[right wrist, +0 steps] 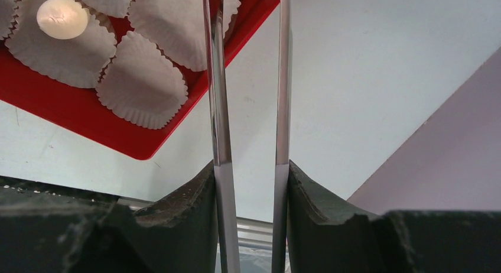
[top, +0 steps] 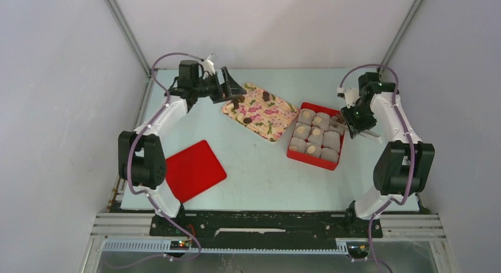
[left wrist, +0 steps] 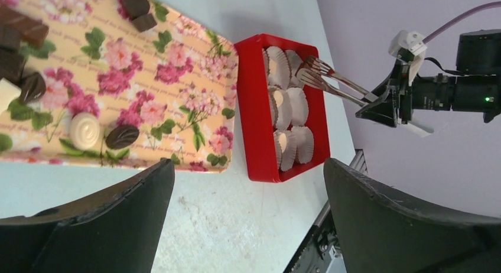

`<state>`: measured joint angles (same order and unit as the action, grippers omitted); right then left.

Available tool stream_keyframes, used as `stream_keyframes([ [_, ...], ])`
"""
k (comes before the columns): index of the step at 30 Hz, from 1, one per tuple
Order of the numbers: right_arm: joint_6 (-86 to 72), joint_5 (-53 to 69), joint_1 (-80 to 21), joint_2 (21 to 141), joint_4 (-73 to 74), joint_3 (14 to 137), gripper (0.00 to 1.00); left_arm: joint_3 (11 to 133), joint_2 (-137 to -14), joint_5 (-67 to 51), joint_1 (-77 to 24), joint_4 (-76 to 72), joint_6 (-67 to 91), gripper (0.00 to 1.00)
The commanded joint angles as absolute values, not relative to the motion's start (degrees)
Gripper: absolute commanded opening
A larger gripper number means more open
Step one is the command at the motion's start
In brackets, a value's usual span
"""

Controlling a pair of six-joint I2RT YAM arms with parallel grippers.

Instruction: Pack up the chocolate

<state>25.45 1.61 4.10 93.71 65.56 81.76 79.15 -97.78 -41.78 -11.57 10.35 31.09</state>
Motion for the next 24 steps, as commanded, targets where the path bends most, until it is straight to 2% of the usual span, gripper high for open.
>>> stream_keyframes([
  [1,24.09,0.71,2.94,94.58,67.06,85.91,0.34,83.39,-97.34,-45.72,-10.48,15.0,29.21,1.0],
  [5,23.67,-2.31,1.86,95.78,67.37,86.54,0.38,84.1,-95.51,-43.03,-10.47,16.85,27.03,1.0],
  [16,22.85,-8.29,0.17,98.33,68.09,88.48,0.46,82.51,-95.02,-44.48,-9.89,14.79,29.85,1.0],
  [24,22.95,-6.6,0.18,95.31,67.78,88.46,0.46,84.15,-93.9,-42.07,-9.76,18.51,24.85,1.0],
])
